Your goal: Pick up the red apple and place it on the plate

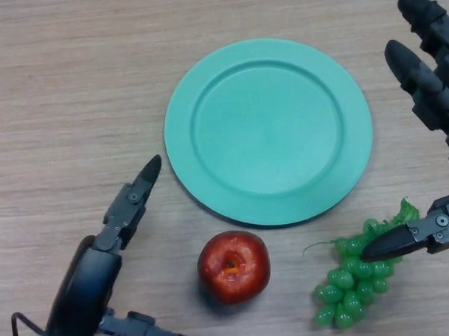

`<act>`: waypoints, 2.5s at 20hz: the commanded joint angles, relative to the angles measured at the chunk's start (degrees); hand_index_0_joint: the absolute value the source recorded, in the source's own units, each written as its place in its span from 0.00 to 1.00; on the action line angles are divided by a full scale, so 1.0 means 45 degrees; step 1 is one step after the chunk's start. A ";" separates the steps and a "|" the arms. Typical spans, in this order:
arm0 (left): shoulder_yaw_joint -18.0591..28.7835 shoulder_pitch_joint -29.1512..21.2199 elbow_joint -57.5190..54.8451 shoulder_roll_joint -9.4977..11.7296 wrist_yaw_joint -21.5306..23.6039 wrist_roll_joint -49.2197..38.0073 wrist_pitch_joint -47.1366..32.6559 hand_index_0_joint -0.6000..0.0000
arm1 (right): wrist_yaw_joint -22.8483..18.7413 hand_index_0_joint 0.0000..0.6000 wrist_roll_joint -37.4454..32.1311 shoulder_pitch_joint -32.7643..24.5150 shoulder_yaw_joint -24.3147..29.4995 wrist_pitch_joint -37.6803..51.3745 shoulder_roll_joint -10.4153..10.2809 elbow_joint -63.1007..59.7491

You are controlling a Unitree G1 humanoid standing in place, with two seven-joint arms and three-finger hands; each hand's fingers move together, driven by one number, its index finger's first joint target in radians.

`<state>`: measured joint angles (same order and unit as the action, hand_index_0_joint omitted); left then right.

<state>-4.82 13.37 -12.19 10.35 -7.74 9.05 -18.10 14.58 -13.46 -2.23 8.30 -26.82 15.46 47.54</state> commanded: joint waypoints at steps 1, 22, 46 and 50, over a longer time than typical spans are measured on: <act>-0.0521 -0.0199 -0.0149 0.0335 0.0738 0.0881 -0.1646 1.00 | -0.0198 0.00 -0.0561 -0.0140 0.0698 0.1835 0.0225 0.0807; -0.2926 0.0182 -0.2260 0.0788 0.1176 0.2825 0.1159 0.00 | -0.0207 0.00 -0.0659 0.0435 0.1137 0.1560 0.0100 0.1758; -0.0451 -0.8962 0.4803 0.0119 0.0727 0.0383 0.2973 1.00 | -0.0691 0.00 -0.0919 0.0369 0.0937 0.1342 0.0012 0.2448; -0.0060 -0.9406 0.4613 0.0119 0.0559 0.0785 0.4414 1.00 | -0.0575 0.00 -0.0879 0.0663 0.0898 0.1576 -0.0080 0.2471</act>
<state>-8.25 -26.01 11.83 10.13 -5.39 12.54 5.95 12.27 -13.80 1.43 8.75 -26.86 14.44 55.68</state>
